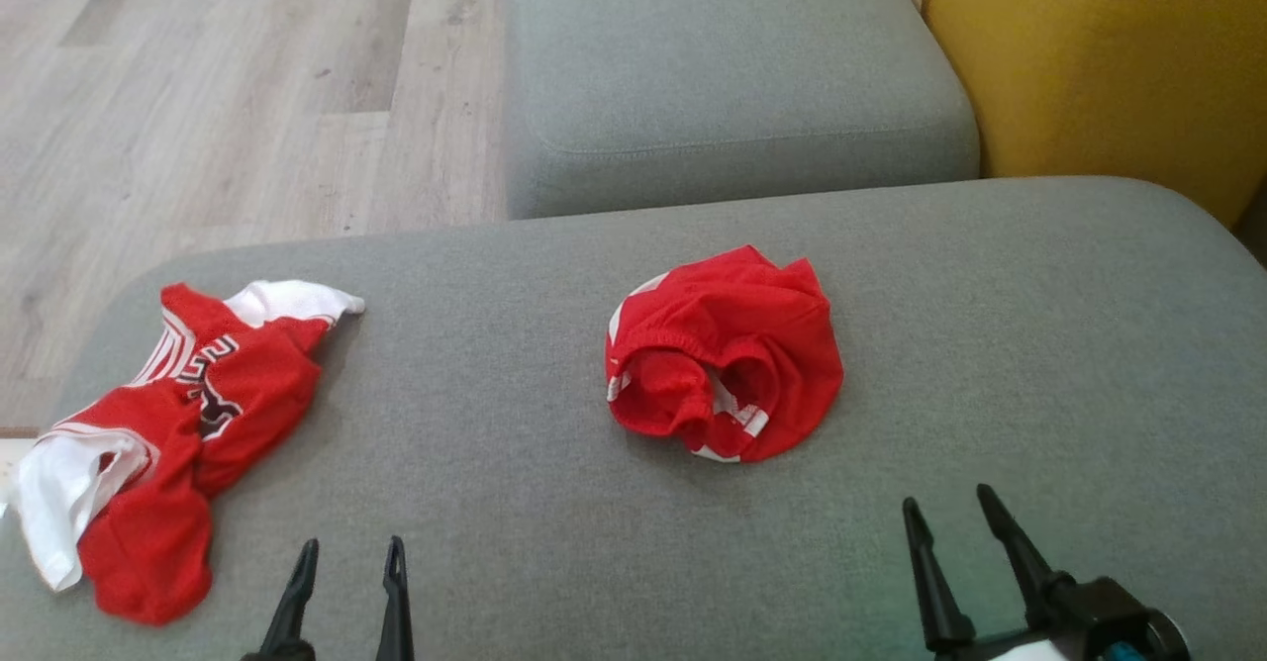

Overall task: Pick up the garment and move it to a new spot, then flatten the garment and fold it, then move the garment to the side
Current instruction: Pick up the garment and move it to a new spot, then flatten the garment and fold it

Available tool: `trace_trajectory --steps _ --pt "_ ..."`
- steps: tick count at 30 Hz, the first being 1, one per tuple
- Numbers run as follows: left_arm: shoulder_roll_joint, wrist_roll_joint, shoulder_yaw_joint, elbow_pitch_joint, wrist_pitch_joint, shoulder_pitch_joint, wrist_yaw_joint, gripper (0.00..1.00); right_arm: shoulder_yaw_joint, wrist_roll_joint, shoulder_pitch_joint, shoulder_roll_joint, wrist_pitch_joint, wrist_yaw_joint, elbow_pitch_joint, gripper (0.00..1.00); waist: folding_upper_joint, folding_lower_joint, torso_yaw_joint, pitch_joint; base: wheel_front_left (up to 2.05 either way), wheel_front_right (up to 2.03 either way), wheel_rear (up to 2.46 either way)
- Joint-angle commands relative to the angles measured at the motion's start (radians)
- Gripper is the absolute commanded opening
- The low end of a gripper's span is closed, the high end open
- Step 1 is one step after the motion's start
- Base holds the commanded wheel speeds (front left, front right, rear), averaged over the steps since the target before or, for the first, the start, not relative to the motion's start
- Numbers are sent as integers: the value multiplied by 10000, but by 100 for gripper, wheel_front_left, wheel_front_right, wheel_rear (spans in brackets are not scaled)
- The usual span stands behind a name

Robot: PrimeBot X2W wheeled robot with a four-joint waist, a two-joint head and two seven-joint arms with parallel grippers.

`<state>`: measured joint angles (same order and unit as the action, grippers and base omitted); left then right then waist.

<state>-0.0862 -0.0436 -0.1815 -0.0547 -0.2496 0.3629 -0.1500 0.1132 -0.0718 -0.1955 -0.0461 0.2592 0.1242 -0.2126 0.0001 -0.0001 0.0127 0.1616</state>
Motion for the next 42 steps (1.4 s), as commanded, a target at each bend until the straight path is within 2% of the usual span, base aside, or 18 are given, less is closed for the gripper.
trace_trajectory --steps 1,22,42 --pt "127 129 279 -311 -122 -548 61 100 303 -79 420 -41 26 65 271 100 -1 1 39 42 0 0 0" --pt "214 376 116 -229 -122 -568 303 100 518 -300 534 -41 26 65 262 100 -1 1 182 -57 0 0 0" --pt "239 398 5 19 -122 -699 219 100 422 -262 575 -41 26 65 286 100 -1 1 232 -164 0 0 0"
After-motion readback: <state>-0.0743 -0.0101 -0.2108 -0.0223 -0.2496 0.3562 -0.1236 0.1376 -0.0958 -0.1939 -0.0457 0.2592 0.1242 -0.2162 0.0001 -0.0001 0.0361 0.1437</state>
